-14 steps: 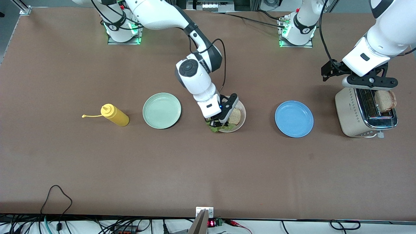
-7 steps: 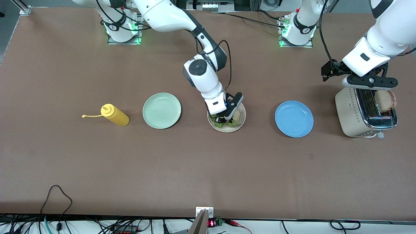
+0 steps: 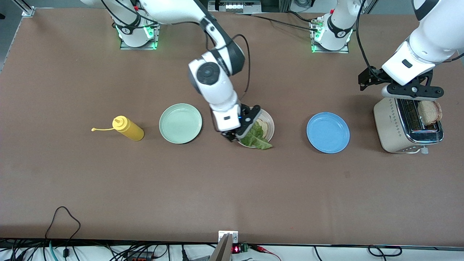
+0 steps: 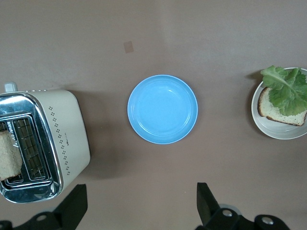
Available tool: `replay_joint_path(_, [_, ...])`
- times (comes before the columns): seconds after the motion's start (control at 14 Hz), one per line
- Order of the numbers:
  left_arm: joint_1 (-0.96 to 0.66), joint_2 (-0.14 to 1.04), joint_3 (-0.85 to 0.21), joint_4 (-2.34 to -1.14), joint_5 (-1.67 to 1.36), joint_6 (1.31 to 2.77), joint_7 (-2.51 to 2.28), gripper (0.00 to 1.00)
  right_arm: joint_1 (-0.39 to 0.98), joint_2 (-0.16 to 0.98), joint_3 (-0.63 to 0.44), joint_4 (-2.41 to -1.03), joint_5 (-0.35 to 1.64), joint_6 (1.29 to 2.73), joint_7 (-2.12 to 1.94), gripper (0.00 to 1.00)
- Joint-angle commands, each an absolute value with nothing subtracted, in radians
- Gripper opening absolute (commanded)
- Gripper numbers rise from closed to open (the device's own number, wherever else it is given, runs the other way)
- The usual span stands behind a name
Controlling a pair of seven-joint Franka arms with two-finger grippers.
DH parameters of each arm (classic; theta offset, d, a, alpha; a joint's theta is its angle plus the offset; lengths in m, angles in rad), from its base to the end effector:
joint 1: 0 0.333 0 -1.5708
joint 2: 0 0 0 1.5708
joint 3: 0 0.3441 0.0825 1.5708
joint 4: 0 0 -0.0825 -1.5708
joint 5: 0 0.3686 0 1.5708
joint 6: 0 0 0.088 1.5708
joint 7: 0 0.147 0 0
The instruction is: Make sandwich in beige plate with both arms
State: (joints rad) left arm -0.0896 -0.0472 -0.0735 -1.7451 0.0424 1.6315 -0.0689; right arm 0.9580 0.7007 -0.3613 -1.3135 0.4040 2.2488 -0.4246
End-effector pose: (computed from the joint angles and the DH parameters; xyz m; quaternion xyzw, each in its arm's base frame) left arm 0.5143 -0.0793 0.5633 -0.9980 0.0489 0.0304 0.0265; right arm 0.5847 0.5086 0.3602 -0.8849 -0.4398 -0.1330 0.0765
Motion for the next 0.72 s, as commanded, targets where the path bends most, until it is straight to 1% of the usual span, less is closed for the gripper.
replay_joint_path(0.0, [-0.089, -0.034, -0.077, -1.713, 0.063, 1.608, -0.077, 1.00, 0.919, 0.585, -0.408, -1.339, 0.417, 2.100, -0.419, 1.00])
replay_joint_path(0.07, [-0.089, -0.034, -0.078, -1.713, 0.063, 1.608, -0.077, 1.00, 0.916, 0.569, -0.423, -1.339, 0.417, 2.073, -0.416, 1.00])
replay_joint_path(0.29, [-0.089, -0.034, -0.077, -1.713, 0.063, 1.608, -0.075, 1.00, 0.928, 0.531, -0.440, -1.339, 0.407, 2.022, -0.099, 1.00])
replay_joint_path(0.36, [-0.089, -0.034, -0.077, -1.713, 0.063, 1.608, -0.075, 1.00, 0.927, 0.523, -0.445, -1.341, 0.407, 1.985, -0.062, 1.00])
replay_joint_path(0.57, [-0.089, -0.035, -0.077, -1.713, 0.063, 1.605, -0.077, 1.00, 0.930, 0.491, -0.541, -1.341, 0.393, 1.799, 0.126, 1.00])
replay_joint_path(0.64, [-0.089, -0.035, -0.077, -1.713, 0.063, 1.597, -0.077, 1.00, 0.928, 0.491, -0.575, -1.341, 0.355, 1.767, 0.168, 1.00])
